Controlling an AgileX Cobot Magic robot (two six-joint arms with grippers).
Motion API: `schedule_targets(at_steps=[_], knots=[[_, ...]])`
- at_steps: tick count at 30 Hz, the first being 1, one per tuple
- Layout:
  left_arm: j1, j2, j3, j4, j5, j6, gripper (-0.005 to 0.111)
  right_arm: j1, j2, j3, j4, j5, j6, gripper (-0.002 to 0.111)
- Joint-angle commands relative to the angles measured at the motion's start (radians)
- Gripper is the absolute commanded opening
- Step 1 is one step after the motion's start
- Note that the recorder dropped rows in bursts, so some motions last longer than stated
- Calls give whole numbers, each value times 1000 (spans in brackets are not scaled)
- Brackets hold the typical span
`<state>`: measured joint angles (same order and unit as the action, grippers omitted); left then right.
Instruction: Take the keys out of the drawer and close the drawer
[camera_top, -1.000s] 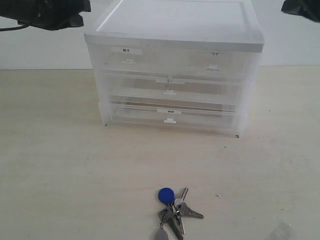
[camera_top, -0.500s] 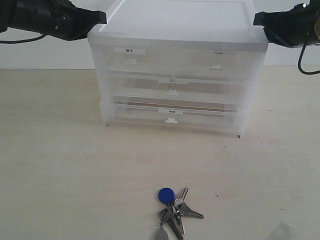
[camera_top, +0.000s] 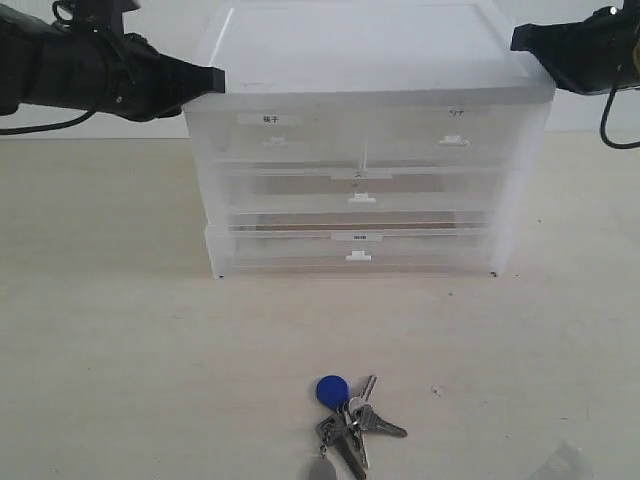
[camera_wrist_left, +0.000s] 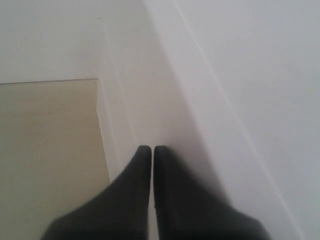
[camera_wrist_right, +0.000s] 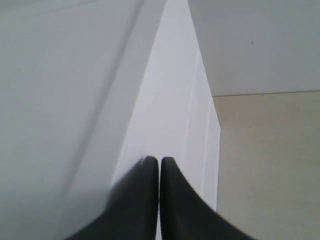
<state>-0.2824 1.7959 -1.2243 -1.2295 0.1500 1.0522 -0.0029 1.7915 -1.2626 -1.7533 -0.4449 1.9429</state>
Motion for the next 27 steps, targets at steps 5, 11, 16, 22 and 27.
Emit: schedule_targets(at_steps=[5, 11, 16, 22, 27], knots=[[-80, -109, 154, -215, 167, 225, 4, 117, -152, 123, 9, -156, -13, 0], [-80, -196, 207, -234, 178, 246, 4, 117, -259, 250, 50, -116, -92, 0], [-80, -250, 253, -304, 215, 286, 4, 117, -290, 253, 43, -183, -69, 0], [-80, -308, 350, -482, 221, 453, 4, 117, -322, 264, 23, -213, -52, 0], [-80, -344, 396, -515, 195, 552, 4, 117, -327, 267, 9, -253, -21, 0]])
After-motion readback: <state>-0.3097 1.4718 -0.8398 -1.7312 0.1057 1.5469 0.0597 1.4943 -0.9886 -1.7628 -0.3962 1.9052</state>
